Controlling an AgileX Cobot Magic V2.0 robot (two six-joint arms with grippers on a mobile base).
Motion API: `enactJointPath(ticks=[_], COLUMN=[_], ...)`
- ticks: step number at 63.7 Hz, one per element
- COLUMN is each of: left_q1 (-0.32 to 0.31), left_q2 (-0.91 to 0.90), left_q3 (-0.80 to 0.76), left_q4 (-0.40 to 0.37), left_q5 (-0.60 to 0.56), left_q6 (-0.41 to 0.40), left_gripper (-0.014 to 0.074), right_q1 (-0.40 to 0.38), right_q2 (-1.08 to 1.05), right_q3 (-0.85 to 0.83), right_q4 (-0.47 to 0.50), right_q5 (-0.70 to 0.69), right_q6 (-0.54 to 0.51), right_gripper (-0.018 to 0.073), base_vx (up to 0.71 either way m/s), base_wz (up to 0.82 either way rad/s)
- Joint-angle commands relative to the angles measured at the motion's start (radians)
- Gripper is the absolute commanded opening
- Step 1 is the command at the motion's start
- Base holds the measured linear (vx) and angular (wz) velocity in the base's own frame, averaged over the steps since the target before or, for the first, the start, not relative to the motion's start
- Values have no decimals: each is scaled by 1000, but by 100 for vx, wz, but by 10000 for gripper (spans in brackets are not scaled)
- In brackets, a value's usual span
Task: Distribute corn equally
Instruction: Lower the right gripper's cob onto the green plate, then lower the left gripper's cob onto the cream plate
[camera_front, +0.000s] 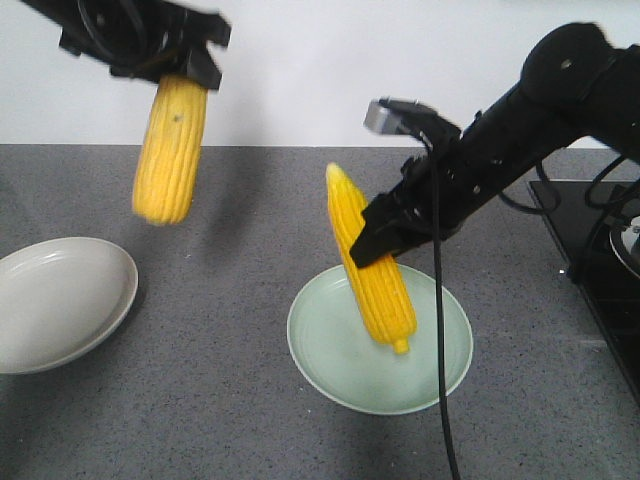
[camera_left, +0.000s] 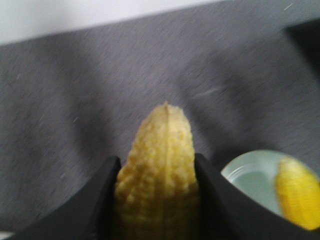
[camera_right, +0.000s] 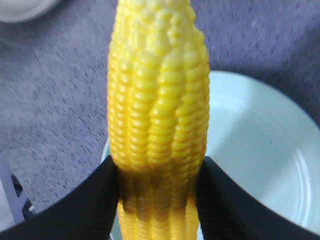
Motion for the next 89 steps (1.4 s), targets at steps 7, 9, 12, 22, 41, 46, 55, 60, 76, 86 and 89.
enactJointPath(ticks=[7,9,12,22,41,46,55,60,76,86,89], left_q1=[1,1,1,1,2,13,56,82,146,178,188], left_q2=[-92,-100,-109,-145,-186,-189,-196,-202,-212,-211,-211], left_q3=[99,114,133,176,189,189,210,245,383,431,445], left_q4=[108,120,144,203,311,319,318,318,318,318,318], left_q5=[-26,-26,-26,-26,-26,-26,-26,-26,-26,-26,-27], left_q6=[1,0,0,-7,-32,-38,-60,-62,-61,-62,-62], left_gripper=[-6,-6,-6,-6,-6,-6,-6,-6,-6,-6,-6], right_q1=[5,5,5,5,5,5,5,5,5,5,5], right_q2=[-44,-44,-44,-44,-44,-44,-44,-44,-47,-51,-54], right_q3=[18,21,22,22,28,28,28,28,28,28,28], right_q4=[-65,-79,-106,-119,-126,-126,-139,-147,-147,-144,-144], right_q5=[46,46,46,46,46,46,46,46,46,46,46], right_q6=[0,5,23,32,43,51,56,72,72,72,72], right_gripper=[-2,-1,6,55,295,391,524,568,579,578,578], base_vx=[0,0,0,0,0,0,0,0,0,0,0], base_wz=[0,0,0,0,0,0,0,0,0,0,0])
